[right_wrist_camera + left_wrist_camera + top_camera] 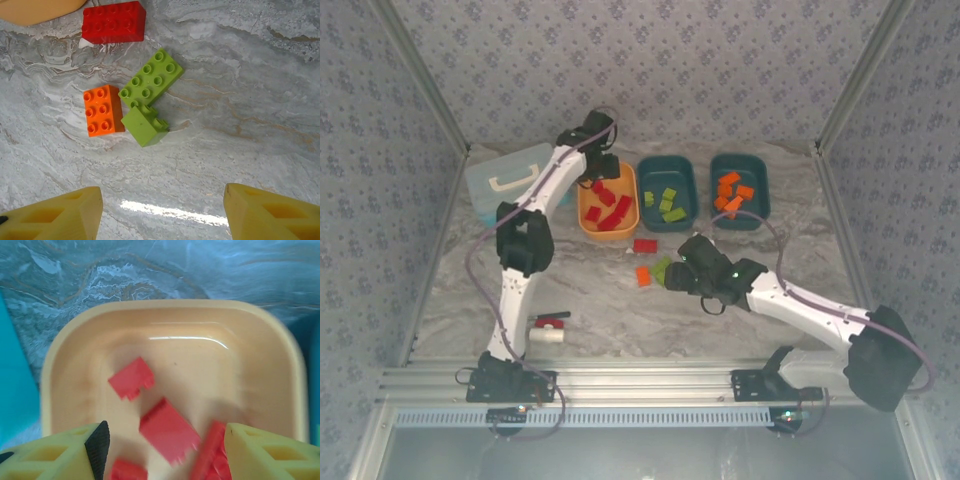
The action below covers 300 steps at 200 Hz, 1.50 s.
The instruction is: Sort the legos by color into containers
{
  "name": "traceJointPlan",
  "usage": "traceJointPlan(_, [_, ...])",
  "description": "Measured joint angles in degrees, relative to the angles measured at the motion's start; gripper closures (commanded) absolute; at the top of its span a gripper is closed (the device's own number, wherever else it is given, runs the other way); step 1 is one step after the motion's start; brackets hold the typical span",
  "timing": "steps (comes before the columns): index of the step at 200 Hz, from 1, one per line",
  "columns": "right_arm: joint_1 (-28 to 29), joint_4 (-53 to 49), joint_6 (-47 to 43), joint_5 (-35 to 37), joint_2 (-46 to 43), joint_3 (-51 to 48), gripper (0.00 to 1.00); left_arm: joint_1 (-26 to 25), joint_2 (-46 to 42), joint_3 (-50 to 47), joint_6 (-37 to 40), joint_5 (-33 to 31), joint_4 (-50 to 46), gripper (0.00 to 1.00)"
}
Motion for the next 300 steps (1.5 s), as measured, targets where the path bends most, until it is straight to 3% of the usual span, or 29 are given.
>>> traceJointPlan(62, [0.00, -0.50, 0.33, 0.46, 4.42, 2.32, 0.33, -4.15, -37.77, -33.86, -6.25, 5.95, 10.91, 0.33])
traceJointPlan(131, [2.36, -0.37, 8.31, 2.86, 8.66, 3.72, 0.31, -8.87, -55.67, -65.68, -12.79, 7.52, 17.44, 0.31])
traceJointPlan(195, [3.02, 0.96, 17.64, 5.18, 12.46, 5.64, 0.28, -9.25, -75.08, -81.79, -16.13, 7.30, 20.06, 0.30])
traceJointPlan(300, [2.49, 6.27, 27.17, 3.56, 26.16, 8.98, 0.36, -9.25, -84.78, -91.19, -19.06, 7.10, 19.82, 0.30])
